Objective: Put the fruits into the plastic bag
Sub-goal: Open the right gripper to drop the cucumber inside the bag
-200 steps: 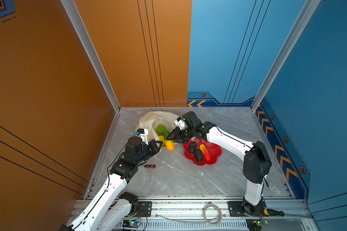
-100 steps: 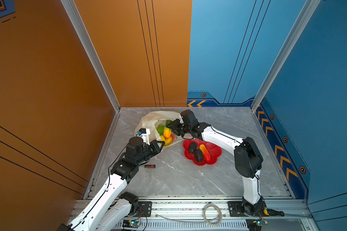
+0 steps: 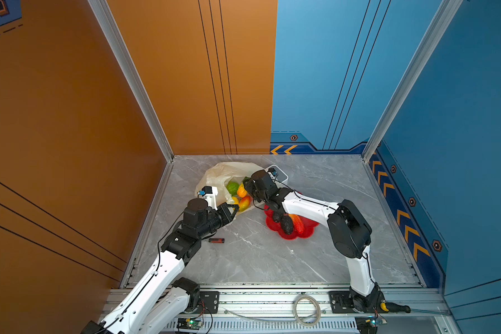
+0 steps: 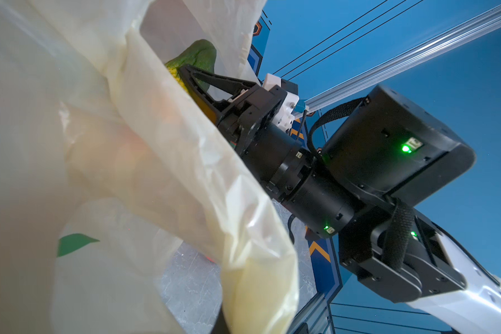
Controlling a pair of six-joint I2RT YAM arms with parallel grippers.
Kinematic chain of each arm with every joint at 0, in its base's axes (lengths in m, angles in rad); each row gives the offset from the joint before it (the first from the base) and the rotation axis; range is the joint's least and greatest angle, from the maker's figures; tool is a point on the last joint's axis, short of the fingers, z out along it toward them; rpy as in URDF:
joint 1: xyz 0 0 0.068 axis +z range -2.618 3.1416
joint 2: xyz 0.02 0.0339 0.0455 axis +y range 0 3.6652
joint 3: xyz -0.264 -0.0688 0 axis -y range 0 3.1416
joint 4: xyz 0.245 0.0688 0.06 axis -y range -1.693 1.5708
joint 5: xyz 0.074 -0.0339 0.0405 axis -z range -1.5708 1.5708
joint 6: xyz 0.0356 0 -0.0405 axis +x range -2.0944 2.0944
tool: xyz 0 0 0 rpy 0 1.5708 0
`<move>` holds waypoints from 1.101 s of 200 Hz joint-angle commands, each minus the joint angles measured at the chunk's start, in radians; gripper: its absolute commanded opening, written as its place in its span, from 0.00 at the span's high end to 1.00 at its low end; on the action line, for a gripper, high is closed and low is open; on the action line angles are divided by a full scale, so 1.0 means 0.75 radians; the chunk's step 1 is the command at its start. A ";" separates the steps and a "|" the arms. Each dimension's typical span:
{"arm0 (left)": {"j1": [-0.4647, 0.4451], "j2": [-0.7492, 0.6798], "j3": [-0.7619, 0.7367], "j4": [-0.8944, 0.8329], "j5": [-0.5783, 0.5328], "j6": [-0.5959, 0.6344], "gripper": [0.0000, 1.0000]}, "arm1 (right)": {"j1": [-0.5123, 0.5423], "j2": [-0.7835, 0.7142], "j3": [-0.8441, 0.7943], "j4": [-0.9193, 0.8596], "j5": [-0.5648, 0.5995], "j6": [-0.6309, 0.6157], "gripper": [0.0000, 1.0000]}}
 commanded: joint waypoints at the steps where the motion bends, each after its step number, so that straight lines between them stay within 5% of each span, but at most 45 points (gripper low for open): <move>1: -0.010 0.002 -0.006 0.039 0.024 -0.004 1.00 | 0.020 0.059 0.042 -0.005 0.192 0.022 0.68; 55: -0.012 -0.005 -0.010 0.035 0.022 -0.002 1.00 | 0.029 0.107 0.088 -0.022 0.171 -0.020 0.56; 109: -0.011 -0.017 -0.014 0.031 0.018 -0.004 1.00 | 0.027 0.114 0.195 -0.063 0.074 -0.141 0.28; 220: 0.033 -0.041 0.002 -0.018 0.030 0.018 1.00 | 0.010 -0.191 0.147 -0.258 -0.279 -0.427 0.26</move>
